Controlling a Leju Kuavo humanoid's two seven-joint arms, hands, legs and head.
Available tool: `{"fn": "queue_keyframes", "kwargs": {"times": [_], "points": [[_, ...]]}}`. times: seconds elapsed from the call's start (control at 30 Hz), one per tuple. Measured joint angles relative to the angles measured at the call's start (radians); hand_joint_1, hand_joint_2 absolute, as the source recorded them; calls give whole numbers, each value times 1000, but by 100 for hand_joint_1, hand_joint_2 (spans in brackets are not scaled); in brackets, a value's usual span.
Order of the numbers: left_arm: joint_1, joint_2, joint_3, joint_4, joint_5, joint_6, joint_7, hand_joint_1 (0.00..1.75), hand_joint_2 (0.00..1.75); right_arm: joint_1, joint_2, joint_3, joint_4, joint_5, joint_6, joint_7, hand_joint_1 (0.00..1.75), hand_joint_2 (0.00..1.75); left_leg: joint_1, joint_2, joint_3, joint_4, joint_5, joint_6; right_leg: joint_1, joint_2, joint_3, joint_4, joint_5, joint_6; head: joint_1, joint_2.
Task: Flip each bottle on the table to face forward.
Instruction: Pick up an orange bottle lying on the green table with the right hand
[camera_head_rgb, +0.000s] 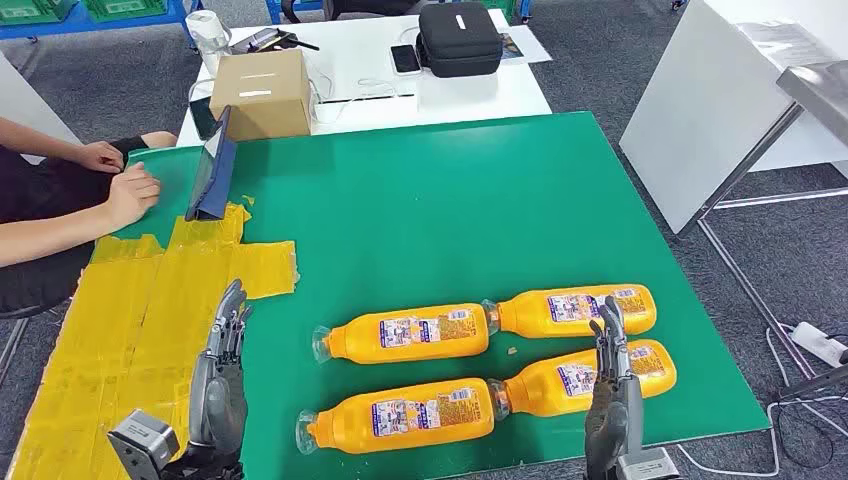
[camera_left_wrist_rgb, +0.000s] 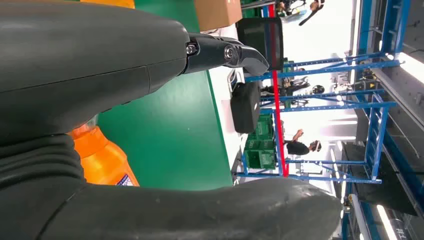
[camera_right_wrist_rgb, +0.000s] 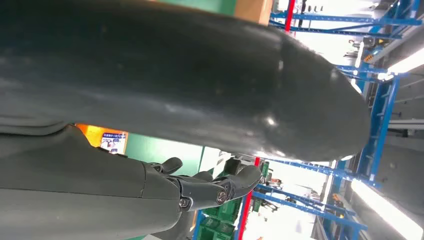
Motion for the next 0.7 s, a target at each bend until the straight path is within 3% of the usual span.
{"fn": "queue_keyframes", "kwargs": {"times": [0.13,0.27,0.6,0.7], "points": [[-1,0,1,3,4,-11,0,0,0,0,-9,17,3,28,-11,11,0,0,0,0,0,0,0,0,0,0,0,0,0,0,0,0],[-1,0,3,6,9,-29,3,0,0,0,-23,46,12,94,-64,37,0,175,0,0,0,0,0,0,0,0,0,0,0,0,0,0],[-2,0,13,10,7,-46,5,0,0,-21,-72,160,37,200,-140,147,0,175,0,0,0,0,0,0,0,0,0,0,0,0,0,0],[-6,-3,18,11,5,-53,8,0,0,-45,-101,225,51,287,-166,220,0,175,0,0,-1,0,0,0,0,0,0,0,0,0,0,0]]}}
